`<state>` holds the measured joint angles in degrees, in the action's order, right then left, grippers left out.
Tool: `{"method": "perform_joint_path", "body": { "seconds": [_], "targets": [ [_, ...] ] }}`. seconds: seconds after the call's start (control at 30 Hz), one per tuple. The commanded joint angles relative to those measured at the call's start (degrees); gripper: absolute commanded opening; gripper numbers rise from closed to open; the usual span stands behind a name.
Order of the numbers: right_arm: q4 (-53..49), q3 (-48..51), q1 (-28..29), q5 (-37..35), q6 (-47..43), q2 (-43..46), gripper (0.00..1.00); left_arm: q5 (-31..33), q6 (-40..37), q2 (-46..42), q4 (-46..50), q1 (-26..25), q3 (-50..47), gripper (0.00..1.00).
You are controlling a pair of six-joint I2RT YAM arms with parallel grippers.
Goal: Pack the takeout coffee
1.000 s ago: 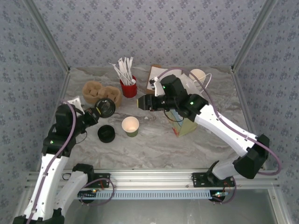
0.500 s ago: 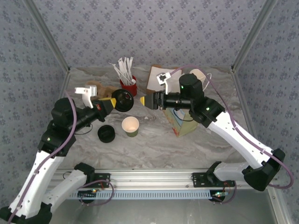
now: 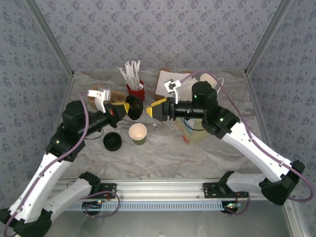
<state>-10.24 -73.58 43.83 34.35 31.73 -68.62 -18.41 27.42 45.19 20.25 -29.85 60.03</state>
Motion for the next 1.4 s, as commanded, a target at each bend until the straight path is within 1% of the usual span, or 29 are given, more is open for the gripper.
{"method": "perform_joint_path", "body": {
  "seconds": [0.0, 0.23, 0.3, 0.47, 0.63, 0.77, 0.93, 1.07, 1.17, 1.37],
  "targets": [
    [0.2, -1.3, 0.7, 0.6, -2.1, -0.2, 0.61, 0.6, -1.1, 0.1, -2.3, -0.7, 1.1, 0.06],
    [-0.7, -2.7, 2.2, -0.2, -3.7, -0.7, 0.62, 2.0, -1.4, 0.2, -1.7, -1.3, 1.2, 0.05],
    [-2.1, -3.7, 3.2, -1.7, -5.0, -0.7, 0.62, 2.2, -1.4, 0.3, -1.7, -1.2, 1.1, 0.05],
    [-9.5, -8.8, 6.9, -9.1, -8.7, -1.8, 0.63, 4.2, -2.3, 0.4, -1.1, -1.3, 0.7, 0.03],
    [-16.5, -14.0, 10.2, -19.3, -9.5, -4.7, 0.61, 6.2, -3.1, 0.8, -1.0, -1.4, 0.5, 0.02],
    [-18.9, -16.8, 12.0, -24.4, -9.9, -6.7, 0.59, 7.2, -3.4, 1.0, -0.9, -1.4, 0.5, 0.02],
    [-19.9, -18.6, 12.4, -26.3, -9.9, -8.6, 0.56, 7.3, -3.5, 1.4, -0.5, -1.4, 0.7, 0.02],
    [-19.9, -19.2, 12.4, -26.4, -9.9, -9.2, 0.51, 8.0, -3.8, 1.5, 0.1, -1.4, 1.0, 0.02],
    [-20.4, -19.7, 12.4, -27.3, -9.9, -9.8, 0.47, 7.8, -3.8, 1.7, 0.1, -1.5, 1.1, 0.02],
    [-20.6, -20.4, 12.0, -26.9, -9.3, -10.7, 0.38, 7.8, -4.2, 1.9, 0.0, -1.8, 1.0, 0.01]
  ]
}}
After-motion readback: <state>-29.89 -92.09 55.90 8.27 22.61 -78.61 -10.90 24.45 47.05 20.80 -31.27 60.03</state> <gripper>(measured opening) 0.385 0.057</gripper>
